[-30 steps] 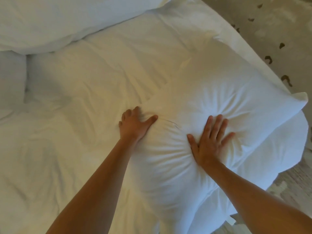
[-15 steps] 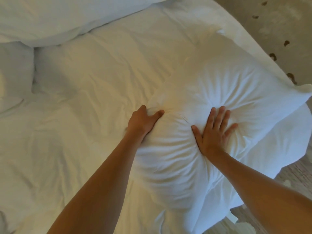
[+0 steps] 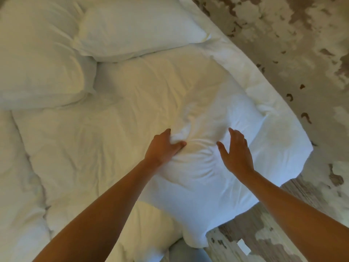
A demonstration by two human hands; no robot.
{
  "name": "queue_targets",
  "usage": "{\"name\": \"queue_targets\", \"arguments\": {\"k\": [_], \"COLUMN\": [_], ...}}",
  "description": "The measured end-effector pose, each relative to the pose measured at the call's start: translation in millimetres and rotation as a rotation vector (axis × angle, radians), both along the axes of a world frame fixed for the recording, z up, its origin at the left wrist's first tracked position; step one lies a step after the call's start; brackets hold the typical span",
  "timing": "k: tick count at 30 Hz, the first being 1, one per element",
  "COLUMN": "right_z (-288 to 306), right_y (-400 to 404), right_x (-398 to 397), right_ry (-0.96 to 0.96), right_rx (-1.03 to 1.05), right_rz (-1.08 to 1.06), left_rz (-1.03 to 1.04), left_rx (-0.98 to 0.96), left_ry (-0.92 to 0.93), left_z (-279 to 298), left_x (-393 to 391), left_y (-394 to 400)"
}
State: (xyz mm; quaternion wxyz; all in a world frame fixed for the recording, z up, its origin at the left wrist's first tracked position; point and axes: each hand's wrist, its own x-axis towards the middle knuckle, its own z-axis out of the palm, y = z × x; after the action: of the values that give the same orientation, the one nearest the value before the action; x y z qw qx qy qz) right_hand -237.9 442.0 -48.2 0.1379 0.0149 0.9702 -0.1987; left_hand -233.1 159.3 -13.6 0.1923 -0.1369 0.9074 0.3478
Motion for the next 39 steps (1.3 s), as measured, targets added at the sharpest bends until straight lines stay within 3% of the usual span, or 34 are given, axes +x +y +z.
{"name": "queue_targets", "arguments": {"k": [4, 8, 11, 14, 22, 26, 31, 39], "right_z": [68.1, 123.3, 142.6, 134.7, 106.7, 119.0, 143.0, 164.2], "right_y": [-63.2, -137.0, -181.1, -208.2, -228.4, -226.5, -216.3, -219.7], "right_x": [8.1, 17.6, 34.5, 68.3, 140.0, 146.6, 143.8, 149.0], "right_ry": [0.237, 0.352, 0.349, 0.258, 0.358, 0.385, 0.385, 0.403], "right_rx": [-0.139, -0.216, -0.137, -0.063, -0.075, -0.061, -0.111, -0.123], "right_rz": [0.215, 0.56, 0.849, 0.966, 0.972, 0.901, 0.66, 0.536], "left_rz": [-0.104, -0.282, -0.33, -0.296, 0.159, 0.165, 0.163, 0.159], "left_rx": [-0.097, -0.281, -0.339, -0.426, -0.398, -0.457, -0.538, -0.653], "left_ry": [0.069, 0.143, 0.218, 0.275, 0.042, 0.103, 0.182, 0.164], "left_z": [72.5, 126.8, 146.1, 145.4, 103.5, 109.8, 137.8, 156.9], "left_x": [52.7, 119.0, 179.6, 240.3, 344.9, 343.3, 326.9, 327.7], "left_y": [-45.2, -92.5, -128.5, -161.7, -213.9, -213.4, -215.4, -218.6]}}
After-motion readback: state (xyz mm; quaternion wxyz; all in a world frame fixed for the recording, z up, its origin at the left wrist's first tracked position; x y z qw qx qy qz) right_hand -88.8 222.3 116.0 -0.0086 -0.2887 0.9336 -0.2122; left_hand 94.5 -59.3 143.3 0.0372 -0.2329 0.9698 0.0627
